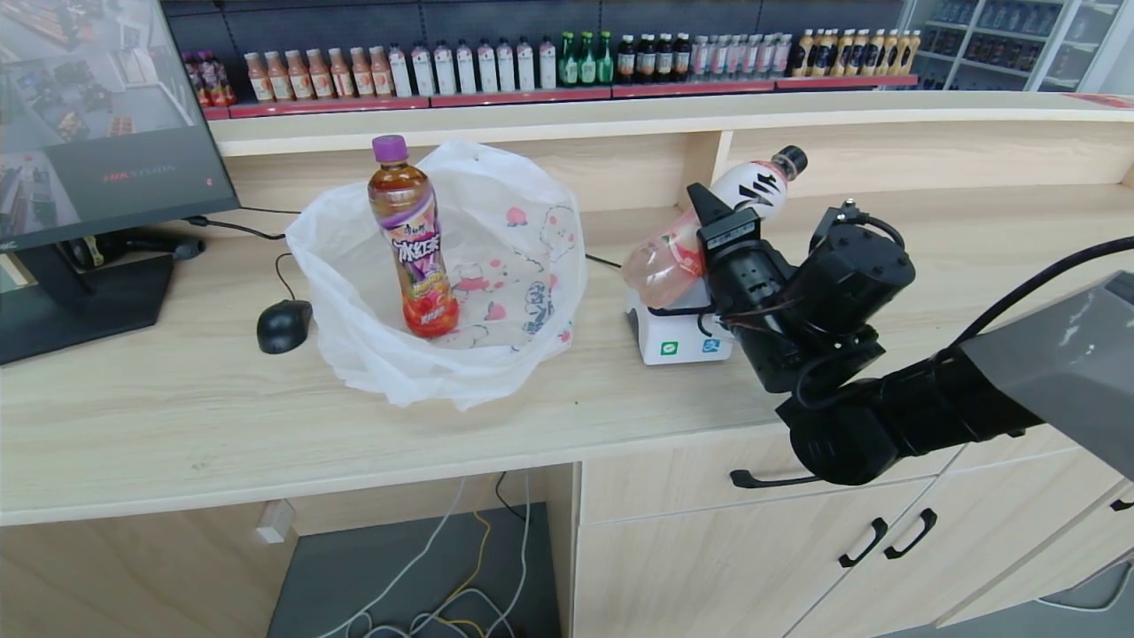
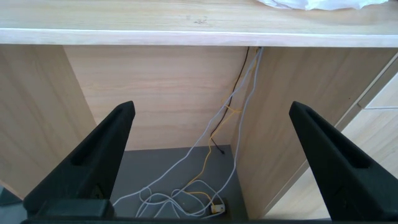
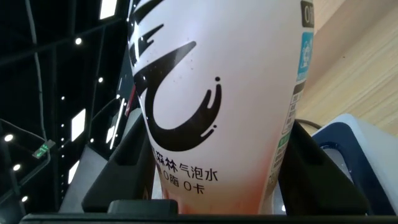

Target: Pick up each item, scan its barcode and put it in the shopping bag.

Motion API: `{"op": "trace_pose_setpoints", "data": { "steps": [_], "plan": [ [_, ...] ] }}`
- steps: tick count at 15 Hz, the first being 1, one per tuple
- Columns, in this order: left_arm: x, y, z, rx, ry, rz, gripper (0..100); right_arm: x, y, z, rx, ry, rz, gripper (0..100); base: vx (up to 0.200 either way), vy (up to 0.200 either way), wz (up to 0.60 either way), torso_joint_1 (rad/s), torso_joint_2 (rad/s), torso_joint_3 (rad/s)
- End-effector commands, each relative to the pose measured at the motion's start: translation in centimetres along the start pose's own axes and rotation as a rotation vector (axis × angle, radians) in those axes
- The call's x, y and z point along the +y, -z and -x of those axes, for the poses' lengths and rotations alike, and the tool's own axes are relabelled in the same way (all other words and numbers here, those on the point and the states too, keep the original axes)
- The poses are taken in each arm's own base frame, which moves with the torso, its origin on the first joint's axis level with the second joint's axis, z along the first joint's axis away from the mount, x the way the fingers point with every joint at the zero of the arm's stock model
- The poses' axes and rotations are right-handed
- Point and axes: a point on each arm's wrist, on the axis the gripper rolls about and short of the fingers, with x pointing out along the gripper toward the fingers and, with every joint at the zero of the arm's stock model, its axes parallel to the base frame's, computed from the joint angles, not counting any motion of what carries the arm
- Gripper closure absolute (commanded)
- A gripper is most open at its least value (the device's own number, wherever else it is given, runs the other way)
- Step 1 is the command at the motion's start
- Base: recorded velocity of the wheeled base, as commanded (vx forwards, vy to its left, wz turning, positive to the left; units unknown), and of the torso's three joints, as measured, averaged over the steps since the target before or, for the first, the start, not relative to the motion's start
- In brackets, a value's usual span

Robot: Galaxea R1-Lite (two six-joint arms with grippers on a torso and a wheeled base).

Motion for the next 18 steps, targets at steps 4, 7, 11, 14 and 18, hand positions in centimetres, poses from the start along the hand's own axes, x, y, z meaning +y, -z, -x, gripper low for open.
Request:
{"op": "trace_pose_setpoints", "data": {
  "steps": [4, 7, 11, 14, 18],
  "plan": [
    [0.0, 0.0, 0.0, -0.001, 0.0, 0.0, 0, -0.2, 0.1, 0.0, 0.0, 0.005, 0.001, 100, 0.0, 0.0, 0.0, 0.0, 0.0, 0.0],
    [0.0, 0.0, 0.0, -0.001, 0.0, 0.0, 0, -0.3, 0.1, 0.0, -0.001, 0.007, 0.003, 100, 0.0, 0.0, 0.0, 0.0, 0.0, 0.0],
    [0.0, 0.0, 0.0, -0.001, 0.0, 0.0, 0, 0.6, -0.4, 0.0, -0.01, -0.011, -0.001, 100, 0.0, 0.0, 0.0, 0.0, 0.0, 0.0],
    [0.0, 0.0, 0.0, -0.001, 0.0, 0.0, 0, 2.7, -1.7, 0.2, -0.025, -0.04, 0.003, 100, 0.0, 0.0, 0.0, 0.0, 0.0, 0.0],
    [0.0, 0.0, 0.0, -0.001, 0.0, 0.0, 0, 5.8, -3.8, 1.2, -0.053, -0.077, 0.155, 100, 0.0, 0.0, 0.0, 0.0, 0.0, 0.0]
  ]
}}
